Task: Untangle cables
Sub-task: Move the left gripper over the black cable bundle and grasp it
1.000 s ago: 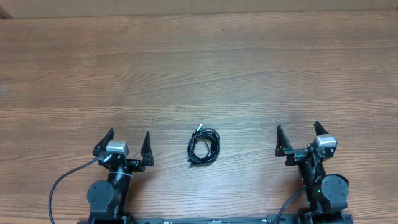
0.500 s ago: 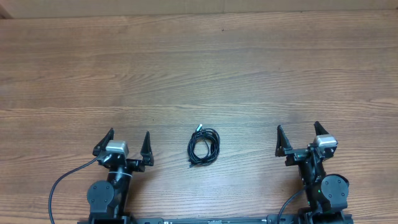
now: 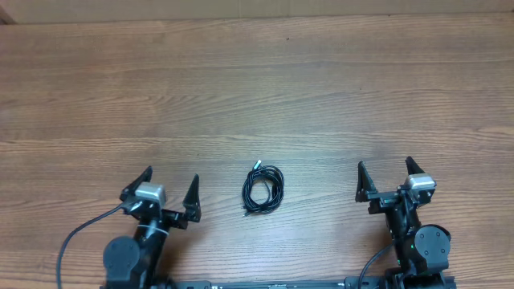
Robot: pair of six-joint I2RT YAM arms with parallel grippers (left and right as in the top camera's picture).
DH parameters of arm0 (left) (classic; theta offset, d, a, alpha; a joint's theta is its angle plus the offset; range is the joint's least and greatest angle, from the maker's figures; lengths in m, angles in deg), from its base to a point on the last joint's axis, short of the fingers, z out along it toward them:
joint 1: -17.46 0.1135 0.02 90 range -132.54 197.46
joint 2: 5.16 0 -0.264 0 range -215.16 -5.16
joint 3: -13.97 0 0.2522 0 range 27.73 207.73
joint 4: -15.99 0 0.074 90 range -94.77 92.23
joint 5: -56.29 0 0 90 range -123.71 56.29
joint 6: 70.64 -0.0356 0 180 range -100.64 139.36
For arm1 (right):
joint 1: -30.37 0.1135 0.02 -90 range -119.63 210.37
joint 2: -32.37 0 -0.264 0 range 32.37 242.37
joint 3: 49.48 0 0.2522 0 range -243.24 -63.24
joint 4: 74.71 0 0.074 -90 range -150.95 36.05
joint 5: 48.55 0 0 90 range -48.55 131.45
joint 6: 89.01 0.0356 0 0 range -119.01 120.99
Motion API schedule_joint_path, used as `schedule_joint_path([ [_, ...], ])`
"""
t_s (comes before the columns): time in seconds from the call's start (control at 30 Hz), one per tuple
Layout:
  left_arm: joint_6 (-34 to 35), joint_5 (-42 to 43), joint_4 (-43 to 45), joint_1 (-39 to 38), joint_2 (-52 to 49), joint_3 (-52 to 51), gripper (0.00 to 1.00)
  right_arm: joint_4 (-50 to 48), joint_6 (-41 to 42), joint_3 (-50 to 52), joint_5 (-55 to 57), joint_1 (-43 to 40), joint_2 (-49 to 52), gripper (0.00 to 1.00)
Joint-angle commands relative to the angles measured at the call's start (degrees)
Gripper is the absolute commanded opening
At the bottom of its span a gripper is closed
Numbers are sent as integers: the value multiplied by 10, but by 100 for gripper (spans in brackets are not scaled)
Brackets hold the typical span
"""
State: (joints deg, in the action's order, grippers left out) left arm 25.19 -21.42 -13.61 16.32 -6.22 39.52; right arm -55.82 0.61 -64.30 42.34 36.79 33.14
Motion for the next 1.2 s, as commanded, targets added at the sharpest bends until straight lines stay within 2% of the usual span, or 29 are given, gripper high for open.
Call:
schedule_joint_path([
  [0.0, 0, 18, -41, 0, -28, 74, 100, -4, 2, 6, 4, -1, -6, 100],
  [0.23, -1, 83, -116, 0, -153, 203, 100, -4, 2, 6, 4, -1, -6, 100],
  [0.3, 0, 113, -178, 0, -238, 287, 99, -4, 2, 6, 3, -1, -6, 100],
  [0.5, 0, 185, -332, -1, -395, 441, 99, -4, 2, 6, 4, -1, -6, 100],
  [0.67, 36, 330, -340, -1, -466, 462, 99, -4, 2, 6, 4, -1, -6, 100],
  [0.77, 37, 343, -353, -1, -501, 460, 100, -4, 2, 6, 3, -1, -6, 100],
  [0.97, 38, 332, -361, -6, -572, 460, 100, -4, 2, 6, 3, -1, -6, 100],
  [1.07, 98, 231, -382, -30, -594, 460, 100, -4, 2, 6, 4, -1, -6, 100],
  [1.13, 153, 139, -398, -64, -603, 460, 93, -4, 2, 6, 4, -1, -6, 100],
  [1.17, 163, 125, -401, -73, -604, 460, 91, -4, 2, 6, 4, -1, -6, 100],
])
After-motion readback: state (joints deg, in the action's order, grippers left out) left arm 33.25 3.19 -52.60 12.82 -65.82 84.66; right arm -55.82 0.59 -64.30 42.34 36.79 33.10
